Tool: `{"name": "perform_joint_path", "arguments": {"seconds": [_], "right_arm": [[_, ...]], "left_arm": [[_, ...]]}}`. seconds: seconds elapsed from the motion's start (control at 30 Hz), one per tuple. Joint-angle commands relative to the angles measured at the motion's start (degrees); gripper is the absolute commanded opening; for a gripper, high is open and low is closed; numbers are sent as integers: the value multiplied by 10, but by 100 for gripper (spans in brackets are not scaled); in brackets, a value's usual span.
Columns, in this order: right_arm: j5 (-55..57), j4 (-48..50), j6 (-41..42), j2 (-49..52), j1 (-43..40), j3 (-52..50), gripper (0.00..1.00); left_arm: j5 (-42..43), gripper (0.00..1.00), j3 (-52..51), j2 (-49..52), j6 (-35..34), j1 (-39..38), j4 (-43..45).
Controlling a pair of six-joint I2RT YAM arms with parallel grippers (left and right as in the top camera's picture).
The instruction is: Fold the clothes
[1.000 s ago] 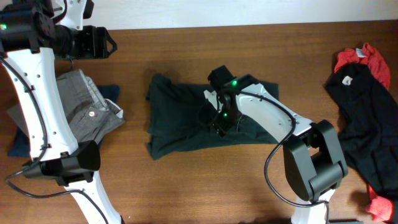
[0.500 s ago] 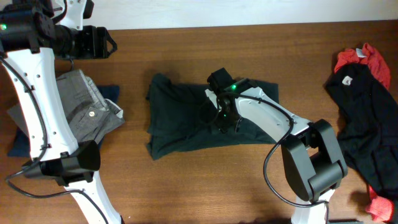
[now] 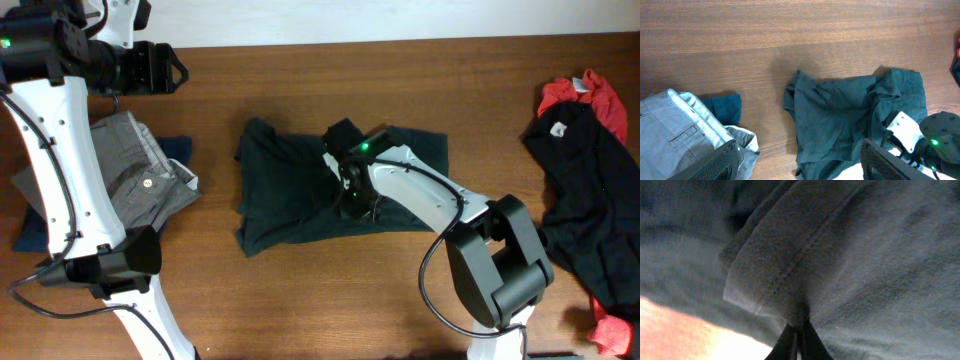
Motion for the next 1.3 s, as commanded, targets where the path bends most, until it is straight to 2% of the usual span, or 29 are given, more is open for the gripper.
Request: {"name": "perform_joint_path", "arguments": {"seconds": [0.0,0.3,0.57,0.87,0.93,1.0,1.07,1.13,1.27], "right_arm": [[9,-26,5,-27,4,-1,4],[-6,-61,4,-131,25,-1,4],[-97,-14,4,-108,27,-28,4],[-115,17,2,-89,33,-59,6],[-132,20,-10,-89,33,-59,13],[-140,19,-22,-89,33,-59,36],[-142,18,-21,-92,32,-58,38],[-140,28,-10,-100,23,-57,45],[-140,58,72,-118,-25,-41,53]], "left_arm": [[7,77,9,-14,3,4,-1],[7,77,9,-14,3,4,-1],[7,77,9,-14,3,4,-1],[7,77,9,-14,3,4,0],[7,77,9,-14,3,4,-1],[7,78,9,-14,3,4,0],[7,78,9,-14,3,4,-1],[7,78,9,-14,3,4,-1],[6,78,9,-14,3,4,0]]}}
